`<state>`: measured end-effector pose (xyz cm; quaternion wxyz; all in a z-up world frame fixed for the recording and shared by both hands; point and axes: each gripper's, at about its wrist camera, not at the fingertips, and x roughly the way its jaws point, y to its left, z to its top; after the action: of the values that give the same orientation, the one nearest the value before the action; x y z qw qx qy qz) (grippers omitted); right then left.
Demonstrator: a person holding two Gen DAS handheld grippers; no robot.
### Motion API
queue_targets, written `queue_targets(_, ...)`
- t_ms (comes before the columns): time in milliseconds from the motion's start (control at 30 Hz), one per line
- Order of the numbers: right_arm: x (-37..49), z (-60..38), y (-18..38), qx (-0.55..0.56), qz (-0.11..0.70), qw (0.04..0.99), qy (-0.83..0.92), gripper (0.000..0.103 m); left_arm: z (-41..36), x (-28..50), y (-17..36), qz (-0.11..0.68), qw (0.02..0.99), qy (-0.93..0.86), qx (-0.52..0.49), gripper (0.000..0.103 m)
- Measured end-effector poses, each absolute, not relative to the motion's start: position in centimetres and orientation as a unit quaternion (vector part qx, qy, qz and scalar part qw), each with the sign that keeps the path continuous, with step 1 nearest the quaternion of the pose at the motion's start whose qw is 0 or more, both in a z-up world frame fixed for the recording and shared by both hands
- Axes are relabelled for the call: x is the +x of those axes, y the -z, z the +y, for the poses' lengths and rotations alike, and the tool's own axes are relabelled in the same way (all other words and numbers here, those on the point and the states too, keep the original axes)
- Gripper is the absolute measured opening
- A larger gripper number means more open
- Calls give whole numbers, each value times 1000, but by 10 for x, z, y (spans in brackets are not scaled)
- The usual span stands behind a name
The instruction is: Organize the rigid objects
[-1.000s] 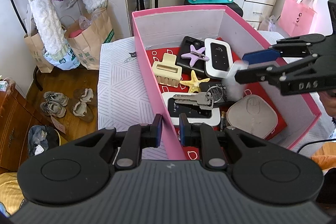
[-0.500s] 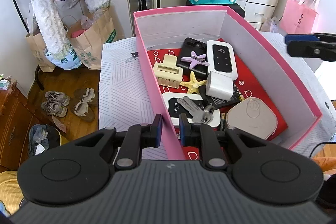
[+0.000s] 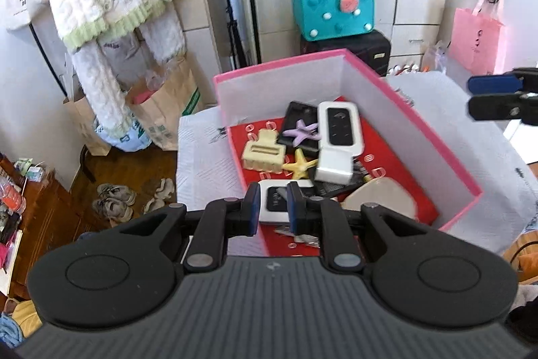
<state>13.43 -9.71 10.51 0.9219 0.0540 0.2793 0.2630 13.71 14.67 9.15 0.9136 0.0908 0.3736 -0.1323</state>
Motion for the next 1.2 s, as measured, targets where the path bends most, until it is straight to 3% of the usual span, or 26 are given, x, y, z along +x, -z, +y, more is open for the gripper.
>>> queue_targets(133, 136, -98, -107, 43, 297, 924, -236, 77, 135, 124, -104, 361, 917, 145, 92, 23)
queue_targets(200, 139, -98, -107, 43, 315, 921, -223, 99, 130, 118, -110, 357, 918, 147, 88, 43)
queue_targets(233, 139, -100, -108, 46, 326, 920, -211, 102, 127, 115, -112, 355, 919, 147, 86, 46)
queue_targets(333, 139, -106, -114, 42, 358, 921, -149, 102, 118, 110, -116, 352, 920, 149, 86, 57)
queue_targets(400, 130, -112, -121, 26, 350, 929, -120, 102, 115, 109, -118, 358, 917, 157, 77, 77)
queue_targets(467, 116, -120, -130, 18, 332, 936, -112, 102, 110, 106, -119, 360, 917, 157, 72, 89)
queue_targets(633, 80, -148, -144, 75, 283, 948, -123, 102, 98, 98, -122, 370, 917, 128, 72, 95)
queue_targets(800, 59, -149, -143, 59, 262, 957, -108, 102, 96, 82, -126, 356, 927, 119, 25, 98)
queue_targets(867, 55, -147, -141, 57, 266, 957, -103, 102, 93, 76, -126, 355, 928, 110, 12, 103)
queue_targets(1200, 30, -143, -127, 79, 291, 951, -61, 102, 74, 54, -110, 358, 931, 77, 7, 103)
